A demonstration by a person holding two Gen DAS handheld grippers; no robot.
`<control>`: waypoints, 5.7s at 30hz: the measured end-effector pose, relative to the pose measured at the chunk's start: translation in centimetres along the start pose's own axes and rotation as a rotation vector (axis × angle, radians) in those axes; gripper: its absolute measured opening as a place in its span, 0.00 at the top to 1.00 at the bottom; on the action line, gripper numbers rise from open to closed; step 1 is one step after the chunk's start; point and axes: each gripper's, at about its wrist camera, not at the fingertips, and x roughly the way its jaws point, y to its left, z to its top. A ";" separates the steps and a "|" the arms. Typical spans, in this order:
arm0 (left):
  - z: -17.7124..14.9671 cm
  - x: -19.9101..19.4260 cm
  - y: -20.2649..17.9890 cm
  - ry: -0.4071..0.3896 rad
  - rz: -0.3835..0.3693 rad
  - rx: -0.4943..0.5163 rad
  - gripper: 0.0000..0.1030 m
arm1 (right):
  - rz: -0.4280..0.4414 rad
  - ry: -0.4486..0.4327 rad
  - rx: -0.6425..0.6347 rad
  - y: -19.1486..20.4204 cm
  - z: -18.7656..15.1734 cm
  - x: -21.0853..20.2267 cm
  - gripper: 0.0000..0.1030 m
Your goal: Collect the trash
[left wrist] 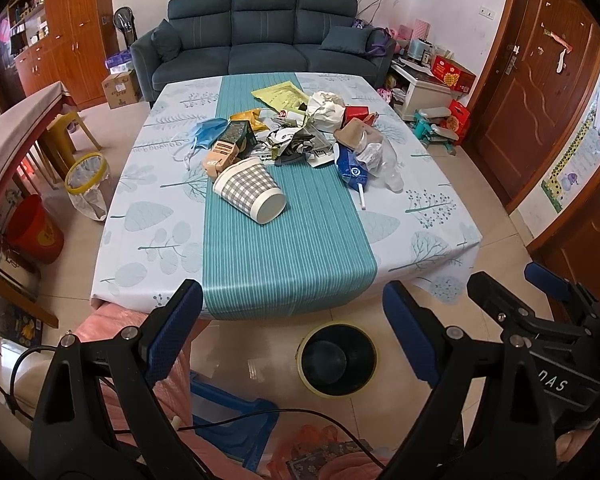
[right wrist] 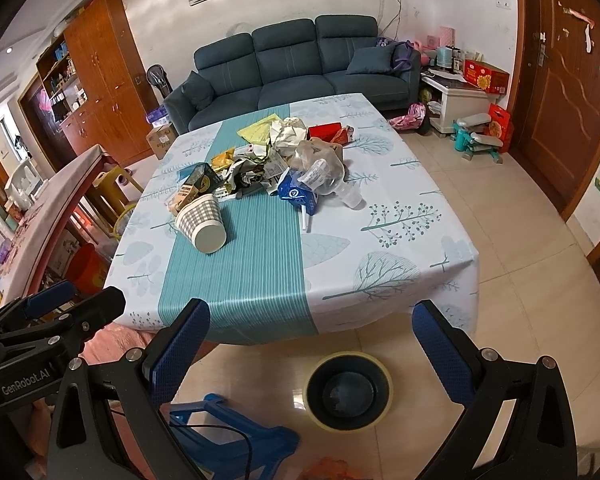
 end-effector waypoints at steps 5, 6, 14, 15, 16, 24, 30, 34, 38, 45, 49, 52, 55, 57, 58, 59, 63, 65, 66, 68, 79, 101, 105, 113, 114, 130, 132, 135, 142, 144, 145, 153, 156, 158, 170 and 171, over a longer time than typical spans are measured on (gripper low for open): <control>0.0 0.0 0.0 -0.001 0.000 0.001 0.13 | 0.001 -0.002 -0.001 0.2 0.1 0.0 0.01; 0.1 -0.1 0.1 -0.002 0.001 0.001 0.13 | 0.001 -0.003 -0.002 0.5 0.2 -0.1 0.01; 0.2 -0.2 0.2 -0.001 -0.001 0.005 0.13 | 0.003 -0.002 -0.002 0.4 0.2 0.0 0.01; 0.3 -0.2 0.4 0.001 -0.004 0.007 0.13 | 0.001 -0.002 -0.003 0.7 0.3 0.0 0.01; 0.6 -0.2 0.7 0.003 -0.007 0.008 0.13 | 0.000 -0.002 -0.003 1.0 0.5 0.0 0.01; 4.0 0.8 3.4 0.018 -0.006 0.019 0.13 | -0.014 -0.011 -0.018 2.9 1.8 0.0 0.01; 6.8 1.9 5.9 -0.005 0.004 0.023 0.13 | -0.012 -0.032 -0.008 4.9 4.3 0.4 0.01; 8.5 2.3 7.6 -0.048 -0.026 0.065 0.13 | -0.013 -0.044 0.007 6.0 5.5 1.0 0.01; 10.2 2.4 9.2 -0.079 -0.079 0.130 0.13 | -0.022 -0.069 0.031 7.1 7.0 1.9 0.01; 13.2 2.8 12.1 -0.104 -0.130 0.247 0.13 | -0.002 -0.081 0.097 9.0 9.6 4.6 0.01; 15.4 4.4 14.8 -0.096 -0.107 0.264 0.15 | 0.019 -0.058 0.089 11.1 10.9 7.4 0.02; 17.0 6.1 17.0 -0.082 -0.116 0.257 0.26 | 0.052 -0.013 0.071 12.6 11.6 10.1 0.07; 18.7 8.2 18.9 -0.021 -0.139 0.257 0.26 | 0.096 0.064 0.058 14.0 12.6 13.4 0.21; 19.5 9.8 19.6 0.025 -0.147 0.271 0.26 | 0.119 0.113 0.048 14.9 13.3 16.0 0.22; 19.7 10.6 20.0 0.040 -0.153 0.275 0.26 | 0.130 0.133 0.042 15.1 13.5 17.1 0.22; 20.0 11.3 20.2 0.053 -0.162 0.279 0.26 | 0.150 0.161 0.040 15.4 13.9 18.5 0.22; 20.7 14.3 20.8 0.093 -0.220 0.277 0.26 | 0.190 0.253 0.022 16.0 14.3 23.9 0.23; 20.9 16.1 20.4 0.123 -0.236 0.295 0.26 | 0.194 0.298 0.010 16.3 14.6 26.5 0.24; 21.0 17.2 20.1 0.146 -0.242 0.318 0.26 | 0.196 0.312 0.002 16.2 14.5 27.4 0.24; 21.0 18.8 19.6 0.186 -0.279 0.330 0.26 | 0.197 0.345 -0.006 16.1 14.7 29.4 0.25; 21.2 23.5 18.0 0.291 -0.400 0.398 0.26 | 0.327 0.510 0.015 14.8 13.8 36.9 0.32; 21.9 30.6 12.7 0.412 -0.275 0.437 0.26 | 0.289 0.215 0.170 11.9 6.7 25.7 0.70; 20.9 31.6 11.5 0.421 -0.221 0.474 0.32 | 0.229 0.119 0.243 10.2 4.1 21.7 0.70; 19.7 32.6 11.7 0.460 -0.223 0.403 0.68 | 0.150 -0.001 0.380 8.3 -1.2 16.0 0.70; 19.6 32.4 11.9 0.452 -0.220 0.392 0.68 | 0.141 -0.017 0.394 8.2 -1.8 15.2 0.70; 11.1 16.4 4.3 0.347 -0.476 0.597 0.68 | -0.061 -0.172 0.637 1.1 -12.1 10.1 0.71; 7.9 14.8 1.4 0.344 -0.497 0.676 0.68 | -0.092 -0.164 0.670 0.3 -13.8 10.2 0.71; 3.3 14.3 -1.8 0.330 -0.478 0.789 0.68 | -0.127 -0.138 0.724 -1.0 -16.6 11.2 0.71; -6.7 17.6 -7.6 0.442 -0.422 0.926 0.68 | -0.174 -0.060 0.910 -4.3 -24.5 14.5 0.71; -8.6 19.5 -8.8 0.473 -0.408 0.942 0.68 | -0.186 -0.044 0.953 -5.3 -25.8 15.4 0.71; -9.7 20.4 -9.5 0.484 -0.396 0.946 0.68 | -0.194 -0.040 0.968 -5.8 -26.4 15.9 0.70; -15.3 26.7 -13.6 0.557 -0.377 0.913 0.68 | -0.235 0.030 1.040 -9.5 -30.3 22.1 0.70; -16.7 27.8 -14.8 0.531 -0.361 0.916 0.68 | -0.233 0.046 1.051 -10.8 -31.3 24.1 0.70; -17.4 28.3 -15.9 0.519 -0.359 0.950 0.68 | -0.248 0.065 1.047 -11.4 -31.2 25.3 0.70; -18.8 32.2 -17.8 0.562 -0.323 0.900 0.67 | -0.172 0.136 1.109 -15.4 -32.4 31.7 0.65; -18.8 32.3 -17.8 0.561 -0.325 0.897 0.67 | -0.168 0.137 1.118 -15.7 -32.4 32.0 0.63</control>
